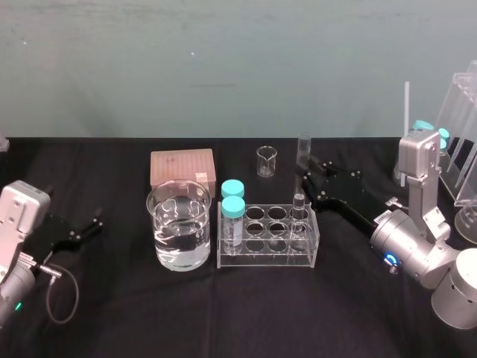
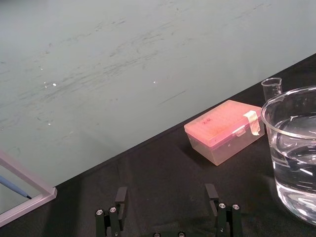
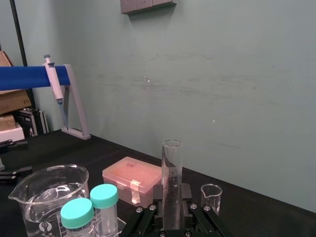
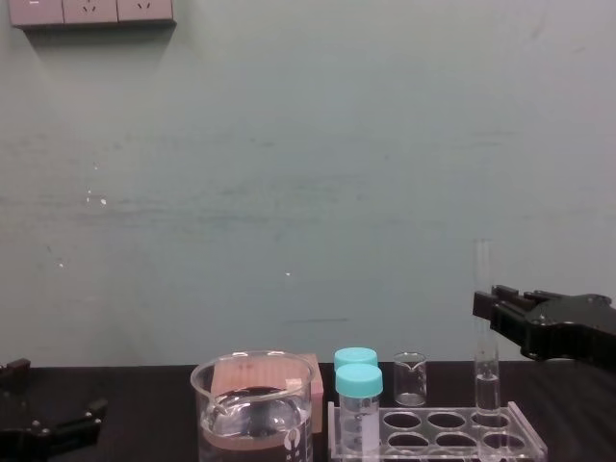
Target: Hold the test tube with one hand and immerse one end into the beaker, then return it to the test tube rack.
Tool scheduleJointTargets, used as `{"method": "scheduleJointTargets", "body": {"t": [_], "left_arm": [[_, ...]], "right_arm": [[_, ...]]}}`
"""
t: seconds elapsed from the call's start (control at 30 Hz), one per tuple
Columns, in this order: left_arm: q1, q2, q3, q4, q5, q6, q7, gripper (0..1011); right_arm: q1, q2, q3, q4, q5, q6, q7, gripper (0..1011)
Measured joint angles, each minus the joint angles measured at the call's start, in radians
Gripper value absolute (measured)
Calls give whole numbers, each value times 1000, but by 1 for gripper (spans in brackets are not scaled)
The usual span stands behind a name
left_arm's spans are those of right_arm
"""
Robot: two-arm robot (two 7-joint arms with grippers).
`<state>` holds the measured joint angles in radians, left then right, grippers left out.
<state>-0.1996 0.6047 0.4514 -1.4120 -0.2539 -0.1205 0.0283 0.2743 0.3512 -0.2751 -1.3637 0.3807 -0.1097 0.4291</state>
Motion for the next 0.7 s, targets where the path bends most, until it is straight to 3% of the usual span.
{"method": "scheduleJointTargets", "body": {"t": [0.7], "left_arm": [[0, 0, 0, 0, 0, 0, 0, 1000]], "right_arm": [[13, -3, -15, 32, -18, 13, 0, 217]]}}
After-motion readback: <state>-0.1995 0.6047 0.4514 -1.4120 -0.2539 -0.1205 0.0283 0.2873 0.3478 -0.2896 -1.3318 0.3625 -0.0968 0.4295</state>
